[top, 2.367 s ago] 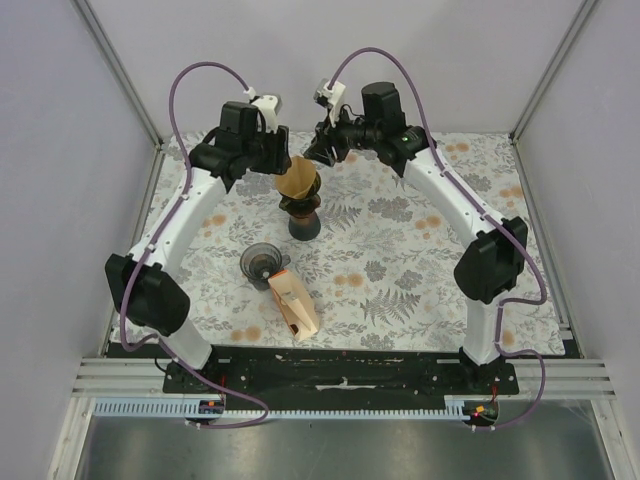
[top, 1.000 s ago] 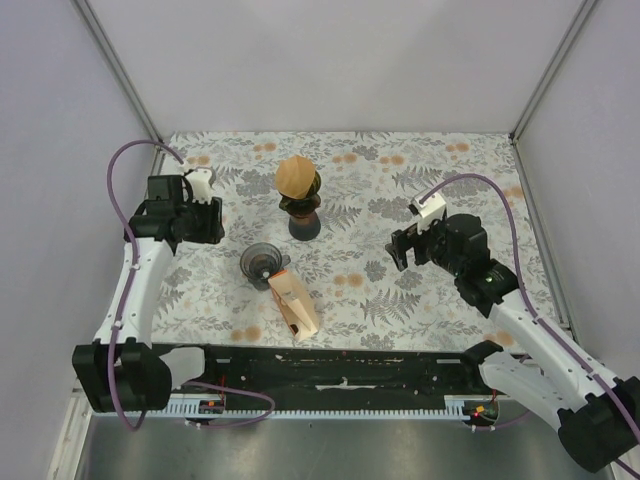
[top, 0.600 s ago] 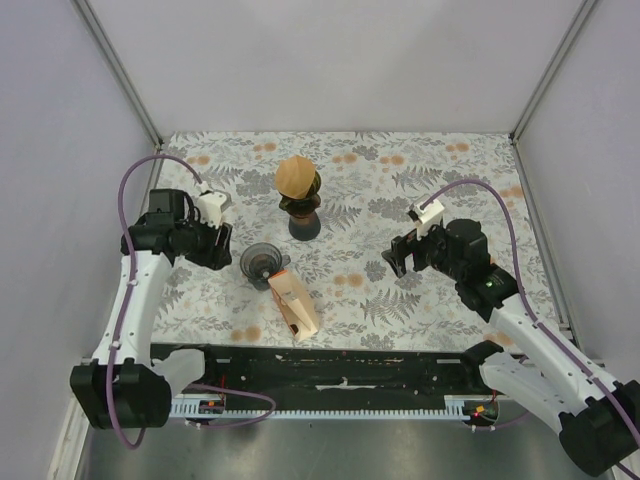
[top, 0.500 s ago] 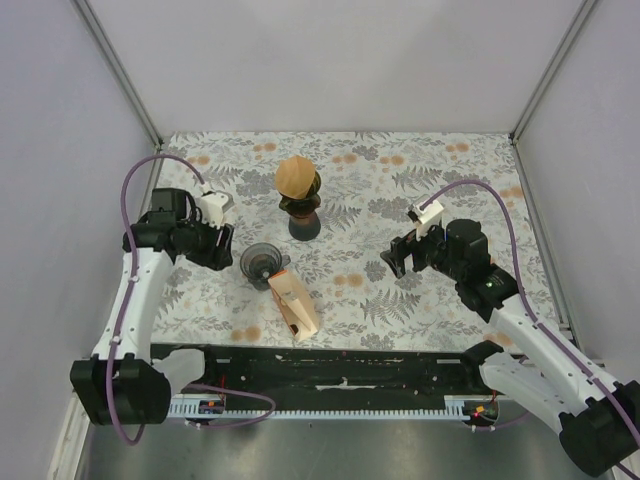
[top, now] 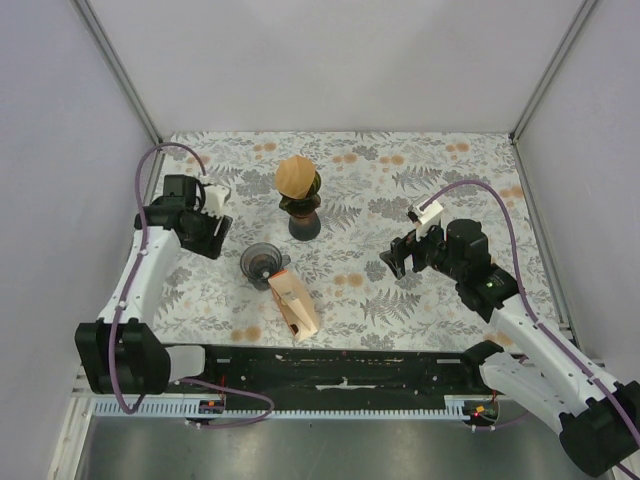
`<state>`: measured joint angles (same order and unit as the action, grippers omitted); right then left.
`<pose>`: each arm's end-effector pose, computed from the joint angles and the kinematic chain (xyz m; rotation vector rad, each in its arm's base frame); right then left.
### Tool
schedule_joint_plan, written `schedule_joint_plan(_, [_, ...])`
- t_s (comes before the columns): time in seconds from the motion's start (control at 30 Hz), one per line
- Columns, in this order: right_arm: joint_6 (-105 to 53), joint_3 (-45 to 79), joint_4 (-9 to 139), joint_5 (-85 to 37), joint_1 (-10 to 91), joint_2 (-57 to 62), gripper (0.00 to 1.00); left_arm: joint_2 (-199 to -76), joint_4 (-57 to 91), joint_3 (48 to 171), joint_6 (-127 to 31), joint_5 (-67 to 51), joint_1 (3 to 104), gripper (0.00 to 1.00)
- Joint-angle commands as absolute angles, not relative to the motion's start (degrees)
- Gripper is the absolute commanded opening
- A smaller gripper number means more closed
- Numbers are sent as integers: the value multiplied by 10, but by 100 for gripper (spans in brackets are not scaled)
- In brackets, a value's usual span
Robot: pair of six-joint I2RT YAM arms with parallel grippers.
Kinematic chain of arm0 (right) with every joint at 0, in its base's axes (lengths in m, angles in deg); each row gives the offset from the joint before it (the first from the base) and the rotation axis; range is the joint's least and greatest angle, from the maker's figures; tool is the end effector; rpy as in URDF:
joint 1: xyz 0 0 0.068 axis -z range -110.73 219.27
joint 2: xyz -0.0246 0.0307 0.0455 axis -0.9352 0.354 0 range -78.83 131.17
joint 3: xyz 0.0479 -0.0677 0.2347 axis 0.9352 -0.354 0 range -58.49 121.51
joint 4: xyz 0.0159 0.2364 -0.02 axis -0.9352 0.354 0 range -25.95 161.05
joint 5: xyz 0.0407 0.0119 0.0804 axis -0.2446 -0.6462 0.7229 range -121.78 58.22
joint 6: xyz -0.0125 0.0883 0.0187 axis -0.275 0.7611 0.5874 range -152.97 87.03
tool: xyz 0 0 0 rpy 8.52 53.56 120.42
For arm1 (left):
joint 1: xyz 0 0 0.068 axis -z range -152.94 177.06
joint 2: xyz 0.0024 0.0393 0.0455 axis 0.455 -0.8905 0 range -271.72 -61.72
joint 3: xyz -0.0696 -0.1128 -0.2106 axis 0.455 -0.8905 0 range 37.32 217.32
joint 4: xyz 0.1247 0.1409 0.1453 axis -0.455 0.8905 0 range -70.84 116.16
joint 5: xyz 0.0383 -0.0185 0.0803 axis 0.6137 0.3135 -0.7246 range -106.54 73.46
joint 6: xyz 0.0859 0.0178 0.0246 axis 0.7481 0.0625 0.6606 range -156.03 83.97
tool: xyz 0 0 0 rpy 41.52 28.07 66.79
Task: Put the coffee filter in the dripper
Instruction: Pick up the coffee server from the center of the board.
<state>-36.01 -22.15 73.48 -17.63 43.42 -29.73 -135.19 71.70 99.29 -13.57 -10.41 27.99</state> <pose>0.2006 0.1194 0.2465 -0.6515 1.8692 0.5022 0.2468 -0.0127 0.2183 0.5750 2.6146 -0.0255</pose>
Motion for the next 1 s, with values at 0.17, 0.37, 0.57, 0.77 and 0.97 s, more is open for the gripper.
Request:
schedule_joint_plan(0.17, [-372, -220, 712, -169, 435, -275, 95, -1333, 712, 1053, -76, -265, 111, 78])
schedule_joint_plan(0.37, [-375, -218, 712, -168, 435, -268, 95, -1345, 682, 1008, -46, -247, 47, 75])
schedule_joint_plan(0.57, [-376, -219, 712, -166, 435, -267, 95, -1366, 675, 988, -39, -231, 25, 55])
schedule_joint_plan(0.77, [-377, -218, 713, -166, 435, -267, 95, -1369, 678, 971, -32, -217, 25, 38])
schedule_joint_plan(0.97, [-376, -215, 718, -167, 435, -268, 96, -1379, 713, 978, -25, -171, 25, 2])
